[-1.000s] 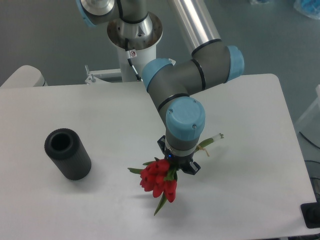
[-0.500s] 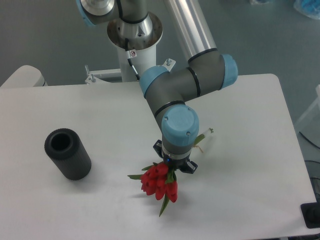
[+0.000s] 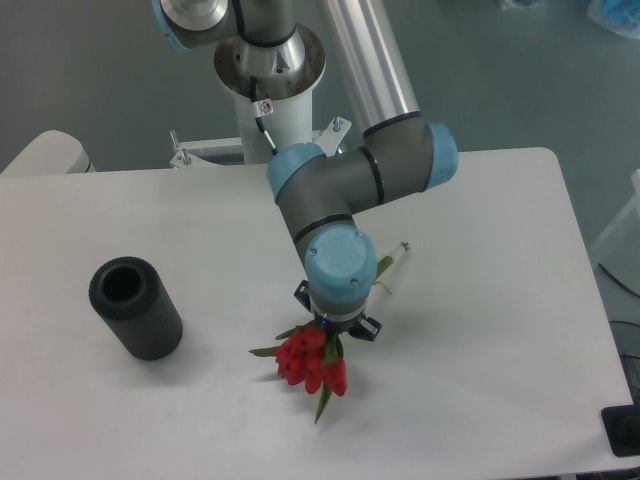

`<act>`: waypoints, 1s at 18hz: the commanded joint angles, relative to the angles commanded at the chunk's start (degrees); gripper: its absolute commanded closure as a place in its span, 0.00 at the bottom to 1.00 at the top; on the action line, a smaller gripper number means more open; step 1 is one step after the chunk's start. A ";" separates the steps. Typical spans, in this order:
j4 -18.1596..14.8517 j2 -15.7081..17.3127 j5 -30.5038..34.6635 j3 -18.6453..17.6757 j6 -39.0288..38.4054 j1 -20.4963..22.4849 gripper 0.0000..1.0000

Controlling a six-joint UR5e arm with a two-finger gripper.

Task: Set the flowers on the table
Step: 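Lower the held tulips until the blooms rest on the table, then open the gripper to release the tulip stems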

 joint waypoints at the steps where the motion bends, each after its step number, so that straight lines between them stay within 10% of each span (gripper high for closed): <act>1: 0.09 -0.09 0.00 0.00 -0.35 0.00 0.90; 5: 0.18 -0.79 -0.09 0.00 -1.15 0.00 0.80; 10: 0.44 -0.62 -0.09 -0.09 -0.44 0.09 0.00; 18: 0.53 0.09 1.05 0.09 -0.01 0.61 0.00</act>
